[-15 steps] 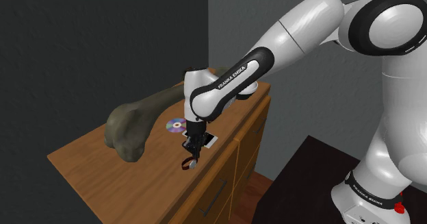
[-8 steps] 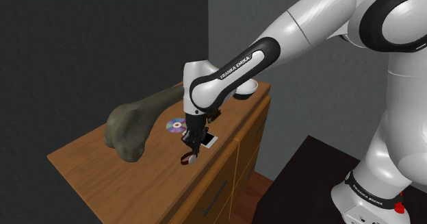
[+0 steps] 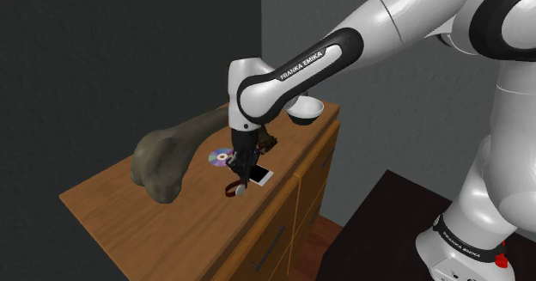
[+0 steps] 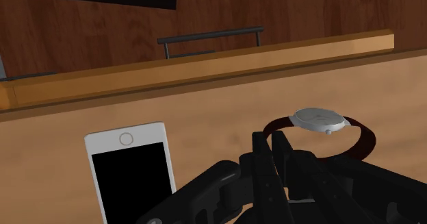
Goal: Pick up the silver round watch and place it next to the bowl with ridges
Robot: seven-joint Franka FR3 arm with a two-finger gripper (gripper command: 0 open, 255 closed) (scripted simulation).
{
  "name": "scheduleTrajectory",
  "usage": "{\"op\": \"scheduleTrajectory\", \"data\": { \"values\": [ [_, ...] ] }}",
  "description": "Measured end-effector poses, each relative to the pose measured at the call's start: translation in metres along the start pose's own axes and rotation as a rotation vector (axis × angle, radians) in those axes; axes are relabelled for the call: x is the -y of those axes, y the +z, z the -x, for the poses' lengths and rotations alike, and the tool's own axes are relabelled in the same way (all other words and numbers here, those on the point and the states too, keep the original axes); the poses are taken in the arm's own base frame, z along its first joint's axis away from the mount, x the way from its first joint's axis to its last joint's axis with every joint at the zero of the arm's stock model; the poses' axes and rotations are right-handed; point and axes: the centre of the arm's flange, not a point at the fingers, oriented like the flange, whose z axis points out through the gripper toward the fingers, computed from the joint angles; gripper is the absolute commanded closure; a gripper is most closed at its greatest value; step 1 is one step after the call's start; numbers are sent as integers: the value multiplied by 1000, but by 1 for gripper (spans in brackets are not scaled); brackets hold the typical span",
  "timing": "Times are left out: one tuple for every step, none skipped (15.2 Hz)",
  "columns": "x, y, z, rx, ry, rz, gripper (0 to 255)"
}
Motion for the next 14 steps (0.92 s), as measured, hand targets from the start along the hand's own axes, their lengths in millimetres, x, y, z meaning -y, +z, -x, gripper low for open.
{"op": "scheduleTrajectory", "data": {
  "values": [
    [2, -6, 1, 0, 0, 0, 255],
    [3, -10, 3, 0, 0, 0, 255],
    [4, -15, 3, 0, 0, 0, 255],
    [5, -21, 3, 0, 0, 0, 255],
    [5, -25, 5, 0, 0, 0, 255],
    [6, -30, 6, 0, 0, 0, 255],
    [9, -35, 6, 0, 0, 0, 255],
    [9, -40, 7, 0, 0, 0, 255],
    [9, -46, 7, 0, 0, 0, 255],
    [12, -50, 8, 0, 0, 0, 255],
    [13, -55, 9, 0, 0, 0, 255],
    [14, -61, 9, 0, 0, 0, 255],
    [15, -67, 10, 0, 0, 0, 255],
    [16, -73, 10, 0, 0, 0, 255]
  ]
}}
